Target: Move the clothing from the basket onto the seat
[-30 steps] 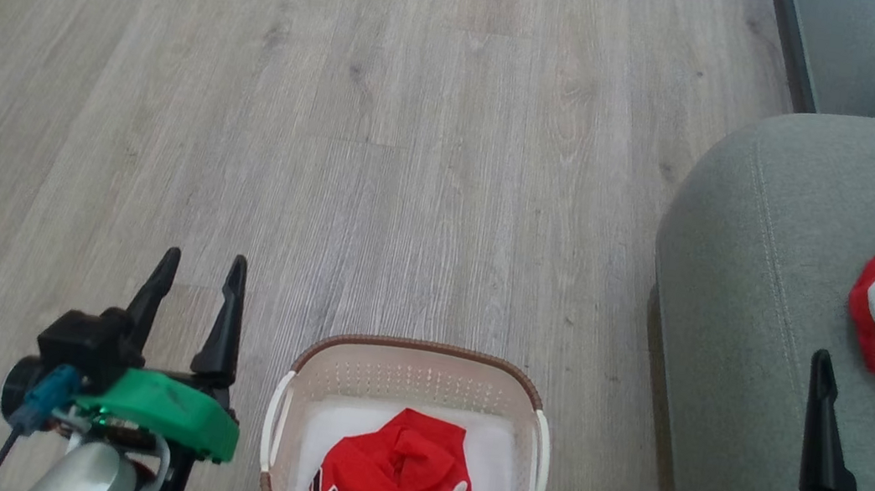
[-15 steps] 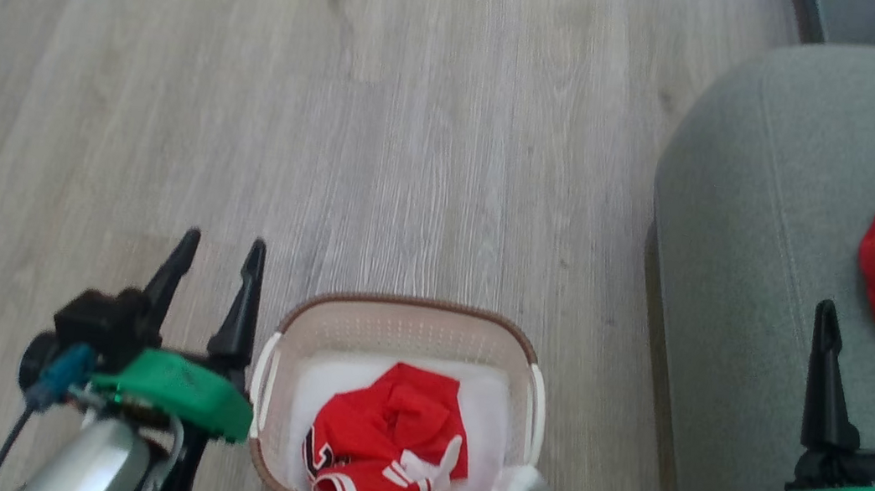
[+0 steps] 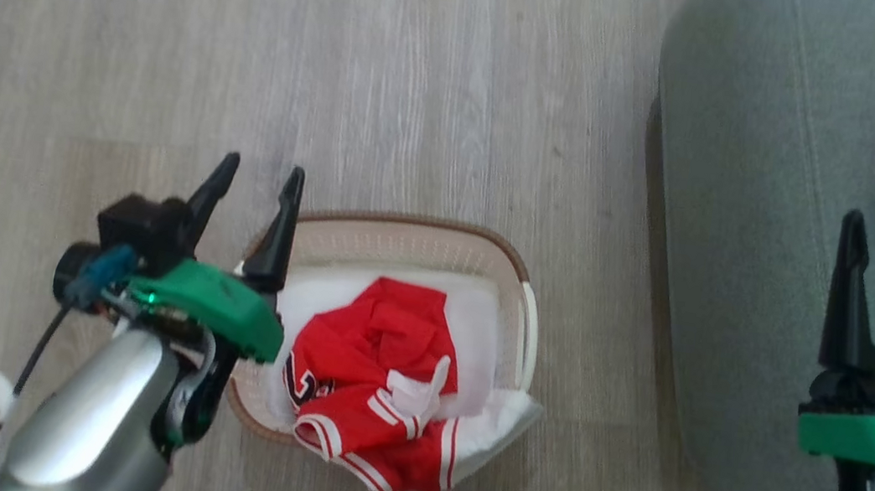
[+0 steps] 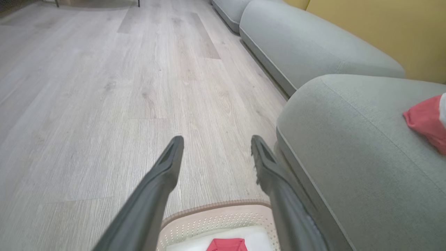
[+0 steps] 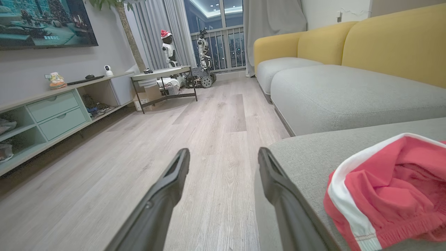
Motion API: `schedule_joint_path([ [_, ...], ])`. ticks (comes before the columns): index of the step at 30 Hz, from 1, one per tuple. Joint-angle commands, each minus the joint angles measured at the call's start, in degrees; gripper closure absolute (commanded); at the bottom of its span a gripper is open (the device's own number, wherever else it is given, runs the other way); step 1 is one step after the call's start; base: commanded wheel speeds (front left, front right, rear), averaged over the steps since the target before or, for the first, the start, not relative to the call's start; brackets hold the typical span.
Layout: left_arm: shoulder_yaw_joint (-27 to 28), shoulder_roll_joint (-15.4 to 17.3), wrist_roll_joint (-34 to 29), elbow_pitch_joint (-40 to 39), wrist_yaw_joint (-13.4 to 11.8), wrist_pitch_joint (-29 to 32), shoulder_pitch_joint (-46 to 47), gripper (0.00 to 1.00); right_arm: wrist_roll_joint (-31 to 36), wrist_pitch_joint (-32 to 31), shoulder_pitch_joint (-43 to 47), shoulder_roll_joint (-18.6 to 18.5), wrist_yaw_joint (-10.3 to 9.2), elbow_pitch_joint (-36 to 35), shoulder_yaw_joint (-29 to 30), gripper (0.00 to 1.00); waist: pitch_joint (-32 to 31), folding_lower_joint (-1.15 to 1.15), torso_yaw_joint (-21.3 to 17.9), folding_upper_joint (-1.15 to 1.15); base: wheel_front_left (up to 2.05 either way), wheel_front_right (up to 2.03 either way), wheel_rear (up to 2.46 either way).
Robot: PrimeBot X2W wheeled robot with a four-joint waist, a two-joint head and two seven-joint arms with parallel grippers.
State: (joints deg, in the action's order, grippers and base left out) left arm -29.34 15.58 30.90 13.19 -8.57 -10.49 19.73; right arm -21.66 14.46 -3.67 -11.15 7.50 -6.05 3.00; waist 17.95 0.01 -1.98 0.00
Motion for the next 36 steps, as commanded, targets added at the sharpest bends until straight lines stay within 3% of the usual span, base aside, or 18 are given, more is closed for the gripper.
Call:
schedule_joint_path([
  [1, 1.58, 0.72, -0.60, -0.71, 0.27, 0.27, 2.89, 0.00, 0.56, 0.50, -1.62, -0.80, -0.01, -2.12, -1.12, 0.00, 2.87, -0.01, -1.39, 0.00, 0.00, 0.00, 0.00],
  [13, -1.85, -1.49, 0.19, 14.93, 4.64, 6.17, 11.29, 0.00, 0.75, 0.53, -7.08, -0.12, -0.01, -3.81, -0.63, 0.00, 11.31, -0.01, -4.08, 0.00, 0.00, 0.00, 0.00],
  [28, -5.12, -7.16, 1.56, 39.55, 11.70, 10.78, 22.92, 0.00, 1.06, 0.53, -14.26, 1.12, -0.01, -7.41, -0.30, 0.00, 22.32, -0.01, -7.40, 0.00, 0.00, 0.00, 0.00],
  [36, -6.26, -8.62, 1.61, 52.62, 12.90, 13.46, 28.48, 0.00, 2.27, 0.53, -18.16, 3.82, -0.01, -12.03, -0.42, 0.00, 29.14, -0.01, -10.61, 0.00, 0.00, 0.00, 0.00],
])
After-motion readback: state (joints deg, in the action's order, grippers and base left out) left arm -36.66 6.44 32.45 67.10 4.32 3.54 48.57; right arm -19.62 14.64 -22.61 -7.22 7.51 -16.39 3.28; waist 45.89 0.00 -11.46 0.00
